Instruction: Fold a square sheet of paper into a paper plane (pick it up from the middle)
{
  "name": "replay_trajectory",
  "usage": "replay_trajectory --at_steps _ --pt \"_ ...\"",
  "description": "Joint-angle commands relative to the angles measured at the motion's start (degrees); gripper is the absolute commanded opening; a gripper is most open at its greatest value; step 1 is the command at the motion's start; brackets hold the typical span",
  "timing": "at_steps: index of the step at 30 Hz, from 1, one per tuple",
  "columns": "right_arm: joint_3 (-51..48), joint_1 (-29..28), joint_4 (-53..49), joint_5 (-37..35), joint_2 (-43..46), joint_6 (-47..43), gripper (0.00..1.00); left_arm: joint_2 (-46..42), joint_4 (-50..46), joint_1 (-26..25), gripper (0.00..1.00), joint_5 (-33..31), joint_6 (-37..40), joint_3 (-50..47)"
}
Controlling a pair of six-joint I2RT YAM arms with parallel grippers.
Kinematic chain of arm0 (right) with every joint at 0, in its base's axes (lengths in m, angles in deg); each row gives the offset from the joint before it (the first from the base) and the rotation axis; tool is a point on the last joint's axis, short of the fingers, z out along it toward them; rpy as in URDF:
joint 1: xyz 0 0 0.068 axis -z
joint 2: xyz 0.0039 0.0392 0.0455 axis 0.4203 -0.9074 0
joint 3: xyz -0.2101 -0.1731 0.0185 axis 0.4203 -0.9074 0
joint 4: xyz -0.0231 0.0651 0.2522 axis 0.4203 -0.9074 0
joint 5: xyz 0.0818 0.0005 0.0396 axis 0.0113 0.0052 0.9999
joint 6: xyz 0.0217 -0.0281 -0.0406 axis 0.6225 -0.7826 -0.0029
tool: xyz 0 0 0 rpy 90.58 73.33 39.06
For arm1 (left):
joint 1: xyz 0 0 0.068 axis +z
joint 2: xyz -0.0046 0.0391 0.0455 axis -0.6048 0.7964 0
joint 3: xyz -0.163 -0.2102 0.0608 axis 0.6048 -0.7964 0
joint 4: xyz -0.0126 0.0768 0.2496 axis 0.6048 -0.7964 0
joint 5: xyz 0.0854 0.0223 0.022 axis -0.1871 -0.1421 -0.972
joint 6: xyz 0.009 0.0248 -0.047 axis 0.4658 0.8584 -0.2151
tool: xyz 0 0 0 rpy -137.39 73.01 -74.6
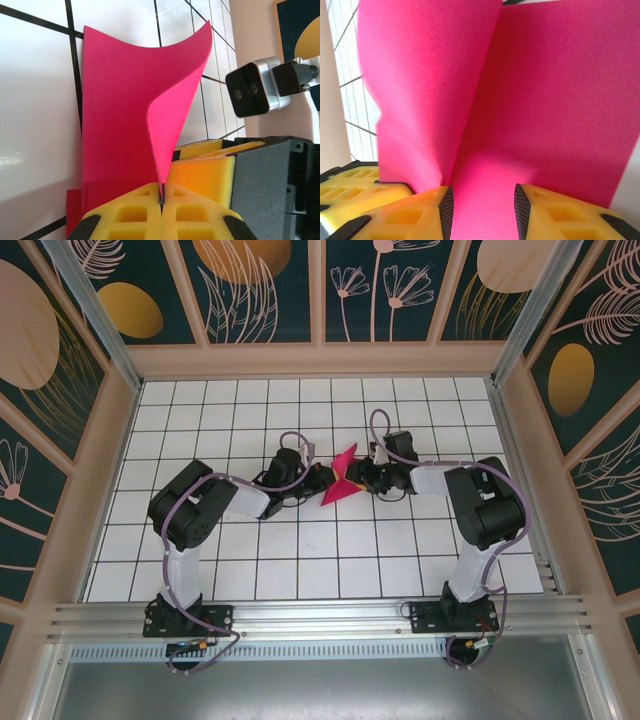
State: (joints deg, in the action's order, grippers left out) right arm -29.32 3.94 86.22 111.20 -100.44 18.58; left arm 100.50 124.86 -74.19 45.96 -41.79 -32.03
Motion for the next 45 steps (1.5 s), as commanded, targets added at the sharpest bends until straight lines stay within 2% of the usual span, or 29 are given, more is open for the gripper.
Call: replay_trajectory --at_steps 1,7,14,23,29,33,39,45 --pt "0.5 0.0 5.0 2.8 -0.4 1.6 0.4 1.1 0.4 0.1 0.04 0.0 0.1 -0.1" --pt "-0.6 0.7 7.2 3.5 0.1 2.4 0.4 1.7 -0.2 0.1 0.05 0.1 0.5 0.2" --pt "1.5 0.6 3.8 2.1 -2.3 2.3 0.41 2.1 -0.2 0.1 0.06 0.9 1.3 0.9" --pt "3.7 0.7 -0.3 -0.8 -5.1 3.1 0.41 2.4 -0.2 0.5 0.13 2.5 3.9 1.0" --pt "3.9 0.8 -2.1 -2.2 -5.8 4.2 0.43 1.0 -2.2 0.5 0.3 1.0 13.1 0.6" --pt "4.5 0.8 -3.1 -2.6 -6.5 4.5 0.45 0.7 -1.5 0.2 0.37 0.3 19.2 -0.3" --pt "4.8 0.8 -4.3 -2.9 -7.0 4.4 0.46 0.3 -1.0 -0.7 0.41 -2.2 27.2 -1.0" --pt "5.0 0.8 -4.6 -3.0 -7.2 4.3 0.46 1.4 -0.4 -1.7 0.39 -1.4 30.8 0.1"
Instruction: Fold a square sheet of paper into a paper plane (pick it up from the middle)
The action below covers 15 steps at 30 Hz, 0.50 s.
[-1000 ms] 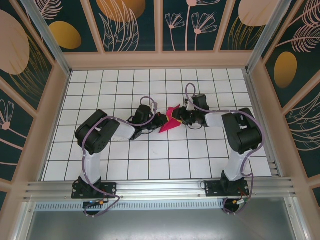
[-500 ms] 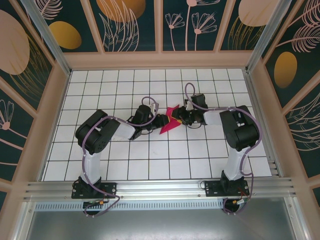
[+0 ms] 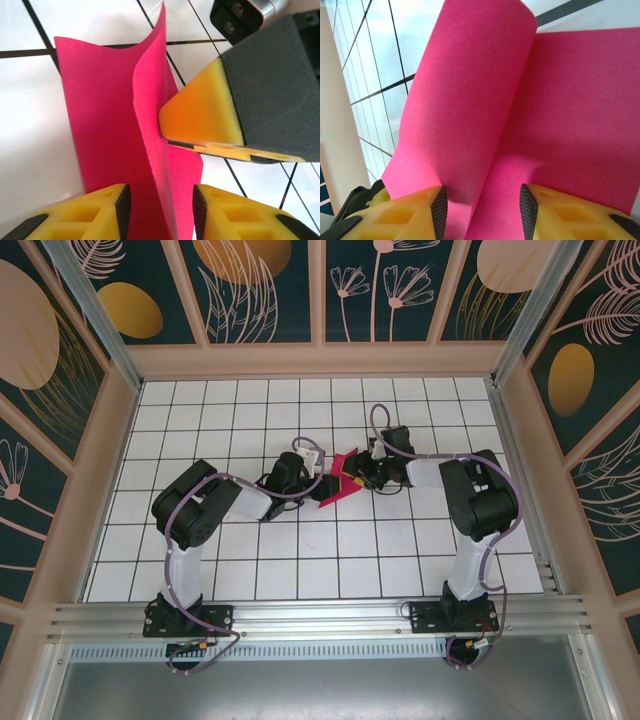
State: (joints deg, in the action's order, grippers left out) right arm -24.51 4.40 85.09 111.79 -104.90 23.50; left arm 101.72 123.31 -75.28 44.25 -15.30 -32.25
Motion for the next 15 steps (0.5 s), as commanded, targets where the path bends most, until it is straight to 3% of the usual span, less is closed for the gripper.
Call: replay_trajectory --at_steps 1,6,15 --pt "0.2 0.3 -3.5 -3.5 -2.8 -0.7 0.46 0.4 1.4 -0.6 0.38 0.7 4.4 0.5" --pt "0.1 0.3 -3.7 -3.6 -2.9 -0.8 0.46 1.5 2.4 -0.7 0.34 1.1 4.8 1.3" --pt "-1.1 0.9 -2.3 -2.4 -1.4 -1.7 0.46 2.2 1.3 -0.7 0.16 1.2 5.7 2.0"
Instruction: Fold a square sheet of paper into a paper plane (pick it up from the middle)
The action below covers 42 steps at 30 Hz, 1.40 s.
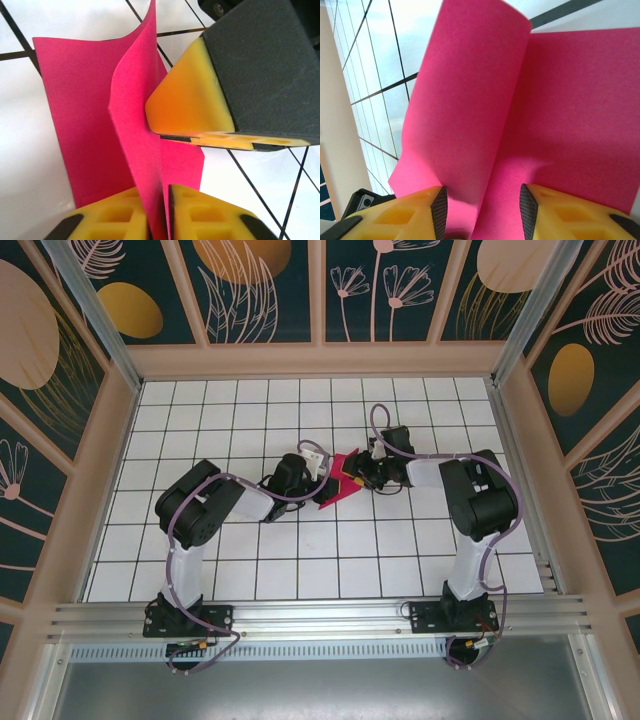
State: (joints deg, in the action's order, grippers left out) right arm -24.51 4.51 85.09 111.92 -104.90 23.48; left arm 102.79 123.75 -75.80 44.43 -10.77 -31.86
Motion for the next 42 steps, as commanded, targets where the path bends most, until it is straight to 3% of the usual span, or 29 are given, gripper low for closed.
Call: replay_trajectory --at_steps 1,15,31,36,42 --pt "-1.5 1.0 -1.8 -2.0 -1.0 -1.8 0.46 1.3 0.9 -0.1 0.15 1.4 0.8 1.6" --pt "-2.8 1.7 -3.2 -2.2 -1.0 -3.9 0.44 3.0 1.6 1.6 0.09 6.4 -9.1 2.7" --pt "0.8 1.5 -8.5 -3.5 -1.1 -8.1 0.44 3.9 -1.1 2.1 0.08 6.4 -8.8 3.7" --pt "2.0 0.9 -12.0 -7.3 -2.9 -7.5 0.44 3.6 -1.7 2.3 0.13 6.8 -9.0 4.0" --pt "3.6 1.0 -16.9 -12.1 -5.0 -6.4 0.4 -0.5 -3.0 2.8 0.31 7.3 -9.7 2.5"
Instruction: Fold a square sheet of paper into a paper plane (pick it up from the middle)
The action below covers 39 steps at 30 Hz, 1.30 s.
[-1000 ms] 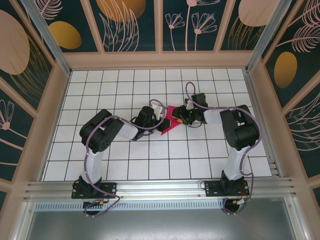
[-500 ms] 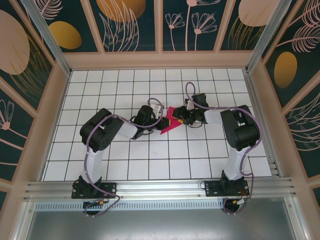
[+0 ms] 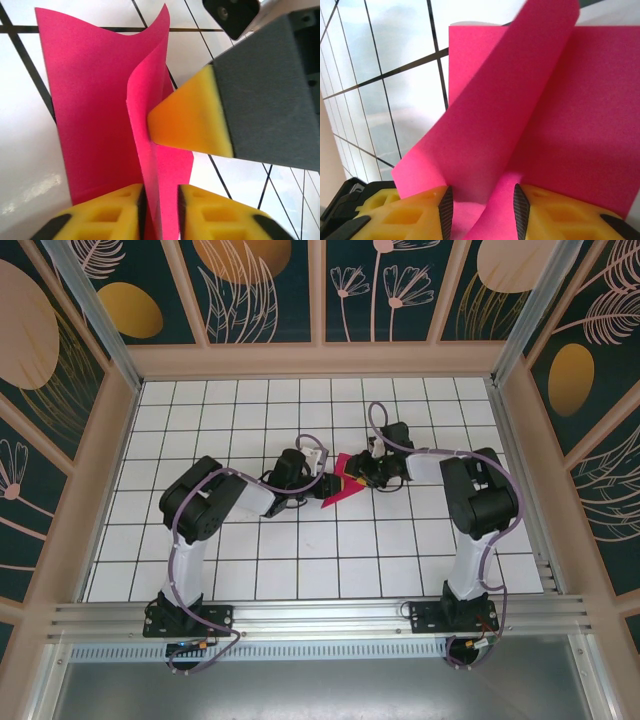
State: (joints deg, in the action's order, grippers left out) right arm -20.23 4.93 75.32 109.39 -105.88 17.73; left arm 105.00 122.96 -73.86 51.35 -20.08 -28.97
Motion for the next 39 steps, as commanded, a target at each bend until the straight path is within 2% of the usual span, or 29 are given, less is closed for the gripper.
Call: replay_trajectory --at_steps 1,7,12,21,26,39 --pt "-0.5 0.6 -7.5 -10.0 -4.3 -0.5 0.39 -3.7 -2.7 0.9 0.34 0.1 -0.6 -1.0" --pt "-0.3 0.5 -8.0 -10.4 -5.0 0.3 0.39 -8.4 -5.1 1.2 0.33 -4.0 -0.7 -4.3" --pt "-0.3 0.5 -8.6 -11.1 -5.3 0.9 0.38 -10.9 -0.9 1.1 0.29 -1.0 -2.3 -5.3" --pt "0.2 0.6 -9.9 -11.7 -6.2 1.6 0.38 -7.2 -3.0 -0.6 0.2 1.8 -1.0 -1.2" --pt "0.7 0.6 -10.6 -11.5 -6.5 1.7 0.38 -5.2 -5.8 -0.6 0.19 2.5 0.2 1.0" --pt "0.8 0.6 -10.8 -11.4 -6.7 1.7 0.39 -3.1 -11.0 -0.6 0.12 -1.5 2.4 3.1"
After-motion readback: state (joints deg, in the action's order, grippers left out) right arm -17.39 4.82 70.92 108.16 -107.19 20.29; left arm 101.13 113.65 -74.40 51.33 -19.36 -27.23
